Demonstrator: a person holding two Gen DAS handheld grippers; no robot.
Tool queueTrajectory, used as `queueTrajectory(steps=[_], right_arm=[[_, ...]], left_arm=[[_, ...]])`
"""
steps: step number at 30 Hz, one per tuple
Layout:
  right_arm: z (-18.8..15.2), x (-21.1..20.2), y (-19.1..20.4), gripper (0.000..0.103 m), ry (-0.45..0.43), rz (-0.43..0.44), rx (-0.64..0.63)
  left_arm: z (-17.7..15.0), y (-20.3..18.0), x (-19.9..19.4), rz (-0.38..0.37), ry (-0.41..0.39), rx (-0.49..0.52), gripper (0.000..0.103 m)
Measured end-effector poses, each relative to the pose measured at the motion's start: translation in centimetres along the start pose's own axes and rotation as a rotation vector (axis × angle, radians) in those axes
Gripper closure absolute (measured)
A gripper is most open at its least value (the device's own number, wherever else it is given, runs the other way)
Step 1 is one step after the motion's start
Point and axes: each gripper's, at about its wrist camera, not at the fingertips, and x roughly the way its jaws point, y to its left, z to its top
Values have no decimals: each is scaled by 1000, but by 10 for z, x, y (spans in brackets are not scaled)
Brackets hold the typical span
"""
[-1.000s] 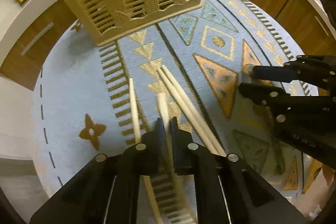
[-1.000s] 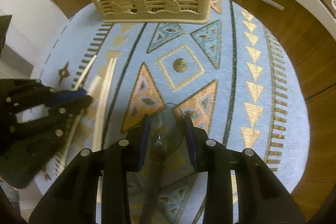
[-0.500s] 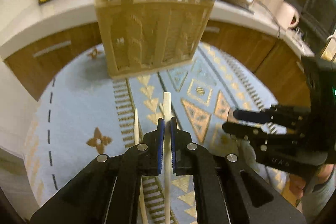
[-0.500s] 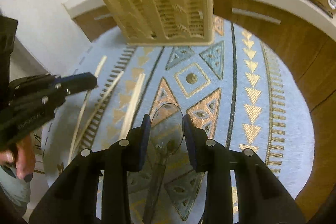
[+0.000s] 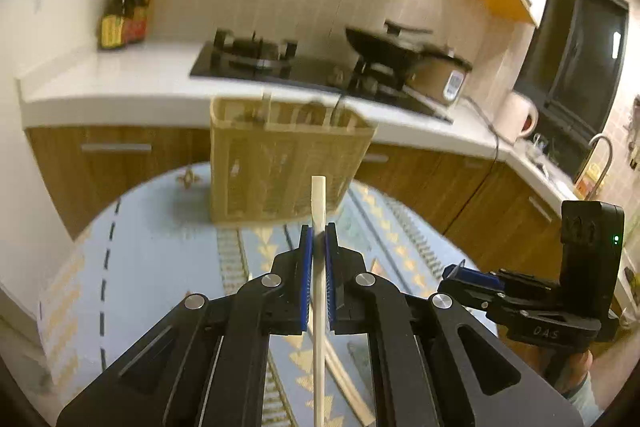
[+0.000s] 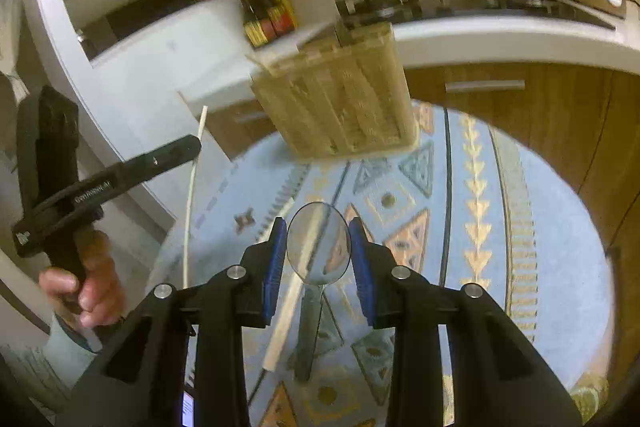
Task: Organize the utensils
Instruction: 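Lift the chopstick and clear spoon over the caddy and lower them in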
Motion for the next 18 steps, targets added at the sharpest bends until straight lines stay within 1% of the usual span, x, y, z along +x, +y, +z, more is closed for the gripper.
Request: queueTrajectory(steps=[4,5,7,10,12,15,18], right_arm=[[21,-10,12,74,-82,8,-37],[29,-14,16,74,-115,12,-52],[42,-17,20,74,-154,15,-65],[69,-24,23,74,-233,29,-59],[92,-26,20,74,-283,37,-39],[124,-24,14,74,-325,71,-4],[154,-23,13,74,-375,56,-3]], left_arm=[[14,-2,-8,-10,-62,0,99],[18,-2,-9,-14,-77,-2,99],[30,1,-10,-22,-111,-8,99],[49,3,-12,-29,-161,-11,99],[65,5,-12,-26,-199,-11,99],[94,5,-11,-33,-264,-11,99],[120,5,-11,-56,-341,-24,99]])
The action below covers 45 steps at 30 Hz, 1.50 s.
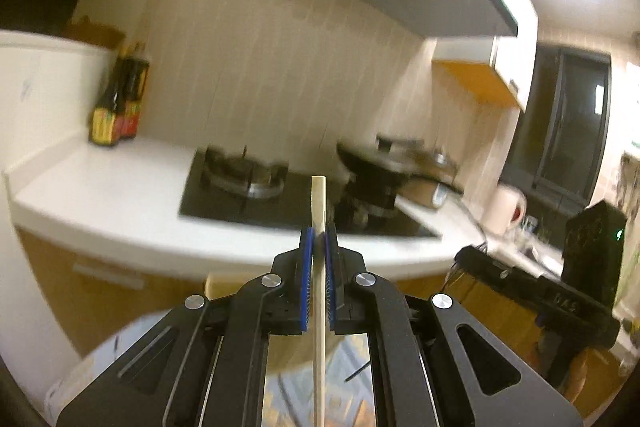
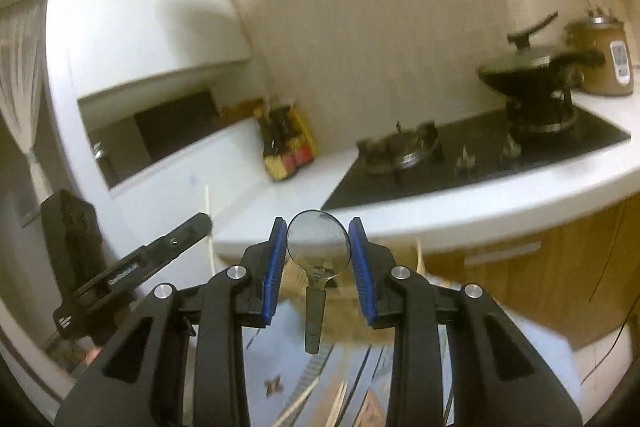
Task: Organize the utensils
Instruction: 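Lift the chopstick and clear spoon over the caddy and lower them in, then open both tools to release the chopstick and spoon into the caddy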
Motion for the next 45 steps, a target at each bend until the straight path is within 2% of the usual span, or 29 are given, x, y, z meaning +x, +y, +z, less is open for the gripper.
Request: queueTrajectory(steps=[4,7,10,14,17,20,26,28,29,30,32,33,39,45], right_arm=[[26,18,-2,74,-46,-21,0],[36,36,-1,74,-62,-52,-26],[34,57,1,74,-49,-92,-68],[22,85,-4,74,-4,-133,-114],[13,100,-8,74,28,-150,-133],[6,110,-10,74,57,-154,-141],[-5,115,-7,74,115,-150,-145],[-7,113,-6,64,136,-144,-135],[-9,108,-5,44,140,-147,-124],[-10,102,-4,33,135,-148,-116],[-14,89,1,33,125,-133,-120],[-16,83,4,33,129,-138,-128],[-43,42,21,33,159,-182,-99],[-73,19,31,33,240,-240,-60]], left_arm=[[22,-3,19,9,-102,-10,99],[26,-3,34,56,-192,-4,99],[22,-1,52,120,-252,-1,99],[12,9,73,165,-288,-44,99],[3,17,82,186,-284,-72,99],[-10,21,92,215,-271,-58,99],[-22,26,96,196,-214,-42,98],[-22,28,92,184,-185,-44,94],[-21,28,87,165,-143,-36,90],[-22,28,83,152,-126,-35,87],[-26,28,57,138,-128,-43,68],[-28,28,49,142,-126,-37,63],[-36,31,-13,154,-53,-43,61],[-60,33,-45,200,50,-31,55]])
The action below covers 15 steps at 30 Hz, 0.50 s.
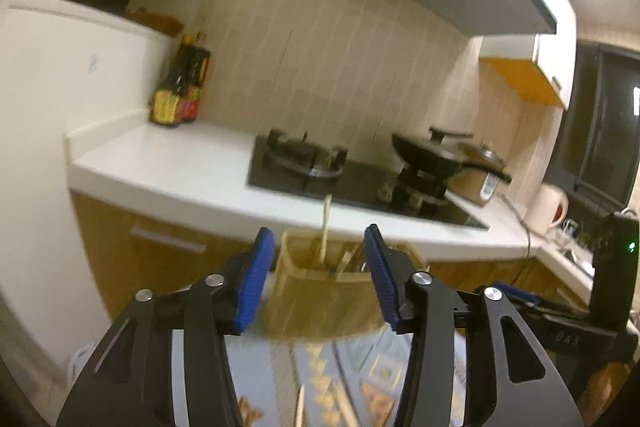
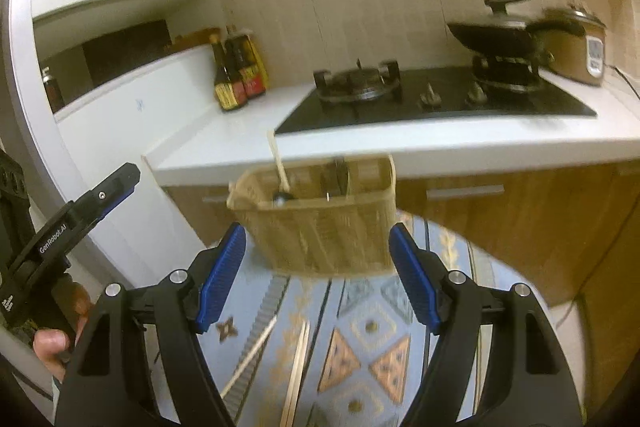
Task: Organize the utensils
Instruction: 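Open both tools to release the chopstick and spoon into the caddy, then grasp a wooden chopstick with the left tool while the right tool grasps two chopsticks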
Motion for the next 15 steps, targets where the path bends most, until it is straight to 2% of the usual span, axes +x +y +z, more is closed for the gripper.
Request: queueTrajectory(steps=[7,10,15], right_arm=[[-34,-7,16,33,93,-9,-9],[-45,-1,19,33,136,-11,-6],[-65,11,25,45,231,-32,-22]], left_arm=[[-31,19,-9,16,143,-29,55],[-44,26,-3,47,239,-31,55],[-79,28,17,65,446,37,55]])
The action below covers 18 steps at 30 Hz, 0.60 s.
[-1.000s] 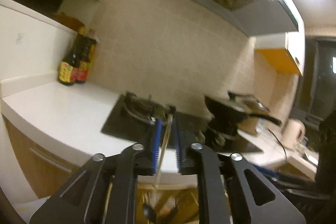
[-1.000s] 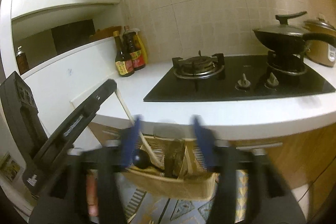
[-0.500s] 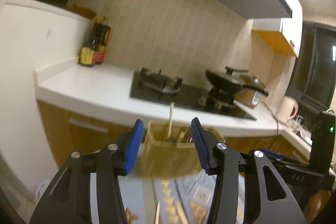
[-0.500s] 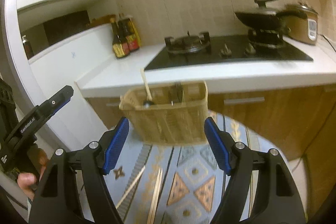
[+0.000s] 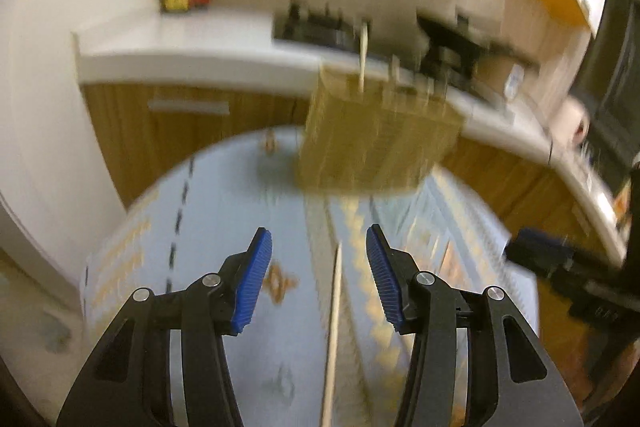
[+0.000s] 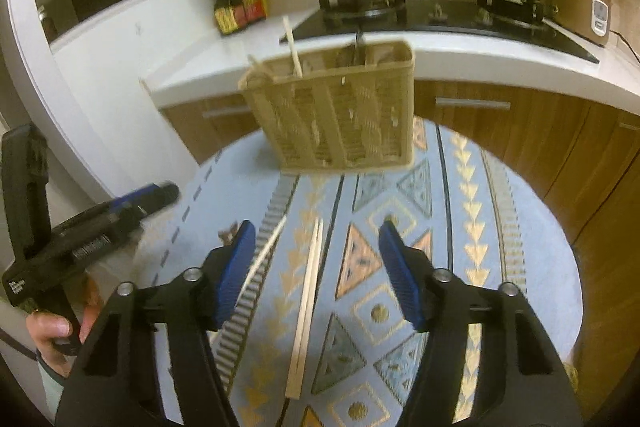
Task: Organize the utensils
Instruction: 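Grasp a wooden chopstick with the left tool while the right tool grasps two chopsticks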
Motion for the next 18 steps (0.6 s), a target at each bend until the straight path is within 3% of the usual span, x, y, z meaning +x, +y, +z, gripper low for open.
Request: queueTrajectory(steps=[4,9,18], right_arm=[[-9,19,-5,50,80,-10,18],[-30,55,-12,66,200,-9,41],[-63,77,9,66,281,18,-36]], left_arm=[[-27,-7,29,17,110,71,55],[-36,-13,60,-20,215,118,58],[-38,-16,92,-17,303,122,73]])
